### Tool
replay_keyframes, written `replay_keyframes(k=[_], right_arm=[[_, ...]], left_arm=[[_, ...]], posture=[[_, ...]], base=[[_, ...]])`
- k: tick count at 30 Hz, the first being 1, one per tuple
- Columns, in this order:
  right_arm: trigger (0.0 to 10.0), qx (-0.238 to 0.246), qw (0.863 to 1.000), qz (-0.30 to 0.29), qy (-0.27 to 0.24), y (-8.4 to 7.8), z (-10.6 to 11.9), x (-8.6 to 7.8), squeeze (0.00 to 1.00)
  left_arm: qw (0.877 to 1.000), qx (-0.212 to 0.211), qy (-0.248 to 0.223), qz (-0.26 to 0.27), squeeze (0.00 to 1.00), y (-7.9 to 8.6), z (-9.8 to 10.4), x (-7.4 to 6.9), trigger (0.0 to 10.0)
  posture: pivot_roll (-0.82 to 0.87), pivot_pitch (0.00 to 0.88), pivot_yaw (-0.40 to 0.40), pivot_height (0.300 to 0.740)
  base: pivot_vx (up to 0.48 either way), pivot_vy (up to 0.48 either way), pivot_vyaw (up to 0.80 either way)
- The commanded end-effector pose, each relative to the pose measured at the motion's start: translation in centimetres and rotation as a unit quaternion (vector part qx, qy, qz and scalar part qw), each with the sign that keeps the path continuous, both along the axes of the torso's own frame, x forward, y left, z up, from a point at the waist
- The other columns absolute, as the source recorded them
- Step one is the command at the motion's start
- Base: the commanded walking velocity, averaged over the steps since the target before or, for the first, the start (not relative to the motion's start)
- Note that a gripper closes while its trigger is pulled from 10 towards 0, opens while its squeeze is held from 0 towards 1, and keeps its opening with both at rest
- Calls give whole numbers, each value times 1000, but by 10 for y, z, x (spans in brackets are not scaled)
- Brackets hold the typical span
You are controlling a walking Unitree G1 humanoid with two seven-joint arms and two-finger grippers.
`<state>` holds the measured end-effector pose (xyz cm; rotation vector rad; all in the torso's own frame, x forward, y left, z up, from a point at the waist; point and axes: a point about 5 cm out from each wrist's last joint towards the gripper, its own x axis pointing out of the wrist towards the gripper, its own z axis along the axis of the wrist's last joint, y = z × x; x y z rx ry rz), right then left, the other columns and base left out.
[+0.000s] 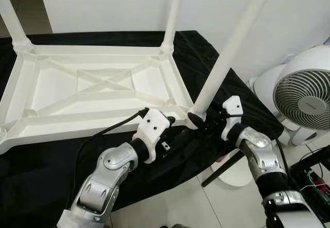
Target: Building children table
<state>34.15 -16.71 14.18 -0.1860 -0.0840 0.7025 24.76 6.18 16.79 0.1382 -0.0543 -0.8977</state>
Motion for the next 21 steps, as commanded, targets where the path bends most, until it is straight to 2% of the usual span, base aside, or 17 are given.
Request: replay_keyframes(k=[1,5,6,7,14,18,20,21], right_arm=[[10000,-15,1000,7,15,0,-6,3,0],[10000,-16,999,11,33,4,-10,8,0],[1373,-20,999,26,40,7,-12,9,0],[0,-21,999,29,40,8,-12,9,0],[0,-17,997,41,59,9,-18,8,0],[0,-15,997,35,61,4,-21,9,0],[0,-9,998,16,56,0,-19,11,0],[0,-22,998,-19,55,-5,-19,14,0]], left_arm=[[1000,-6,-5,21,0,0,3,1,10000],[1000,-5,-6,20,0,0,4,1,10000],[1000,-4,-8,20,0,0,4,1,10000],[1000,-4,-8,21,0,0,4,2,10000],[1000,-5,-9,28,0,4,6,1,10000],[1000,-6,-8,29,0,3,5,1,10000],[1000,-7,-8,27,0,2,6,1,10000],[1000,-7,-8,27,0,2,6,1,10000]], posture=[[86,61,-122,740],[88,63,-122,740],[94,63,-123,740],[95,64,-124,740],[104,66,-128,740],[100,67,-126,740],[98,66,-127,740],[95,65,-126,740]], base=[[0,0,0],[0,0,0],[0,0,0],[0,0,0],[0,0,0],[0,0,0],[0,0,0],[0,0,0]])
